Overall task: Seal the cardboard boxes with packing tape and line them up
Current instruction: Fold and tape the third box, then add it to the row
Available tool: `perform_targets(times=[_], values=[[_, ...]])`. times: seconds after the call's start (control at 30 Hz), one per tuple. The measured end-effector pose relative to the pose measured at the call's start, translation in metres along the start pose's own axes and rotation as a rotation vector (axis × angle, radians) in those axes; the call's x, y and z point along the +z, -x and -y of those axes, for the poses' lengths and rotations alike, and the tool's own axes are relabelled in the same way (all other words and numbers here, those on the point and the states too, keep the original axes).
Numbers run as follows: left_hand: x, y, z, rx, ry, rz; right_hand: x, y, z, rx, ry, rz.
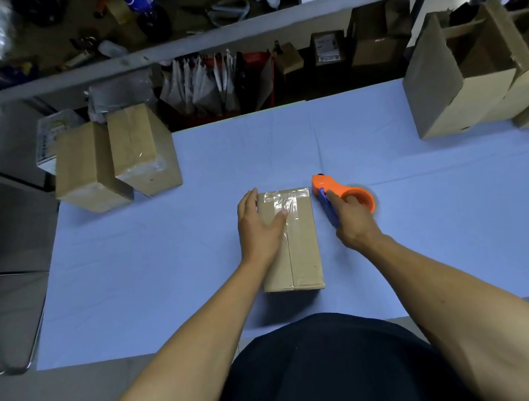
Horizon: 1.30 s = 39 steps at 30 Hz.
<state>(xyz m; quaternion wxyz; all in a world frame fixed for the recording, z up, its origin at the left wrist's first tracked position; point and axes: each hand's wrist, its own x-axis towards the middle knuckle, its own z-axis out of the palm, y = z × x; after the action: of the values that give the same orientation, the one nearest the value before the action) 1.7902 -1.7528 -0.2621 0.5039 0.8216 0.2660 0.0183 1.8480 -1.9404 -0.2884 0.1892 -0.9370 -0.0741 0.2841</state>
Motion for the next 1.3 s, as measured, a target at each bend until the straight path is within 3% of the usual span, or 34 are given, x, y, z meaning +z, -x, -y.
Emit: perform_targets(times=[0.17, 0.3, 0.47, 0.67, 1.03, 1.3], values=[[0.001, -0.009, 0.001, -0.221, 0.182, -0.092, -0.017, 0.004, 0.020, -0.072, -0.021, -0.369], [0.001, -0.017, -0.005, -0.307, 0.192, -0.171, -0.028, 0.007, 0.049, -0.080, -0.291, -0.380], [-0.002, -0.023, -0.008, -0.265, 0.145, -0.174, -0.026, 0.007, 0.062, 0.191, -0.700, -0.355], [-0.010, -0.021, -0.021, -0.192, 0.194, -0.207, -0.030, 0.009, 0.072, 0.134, -0.771, -0.440], [-0.045, -0.042, -0.070, 0.140, 0.285, -0.341, -0.072, -0.010, 0.116, -0.074, -1.038, -0.630], [-0.037, -0.036, -0.042, 0.044, 0.345, -0.381, -0.039, -0.006, 0.117, -0.045, -1.208, -0.579]])
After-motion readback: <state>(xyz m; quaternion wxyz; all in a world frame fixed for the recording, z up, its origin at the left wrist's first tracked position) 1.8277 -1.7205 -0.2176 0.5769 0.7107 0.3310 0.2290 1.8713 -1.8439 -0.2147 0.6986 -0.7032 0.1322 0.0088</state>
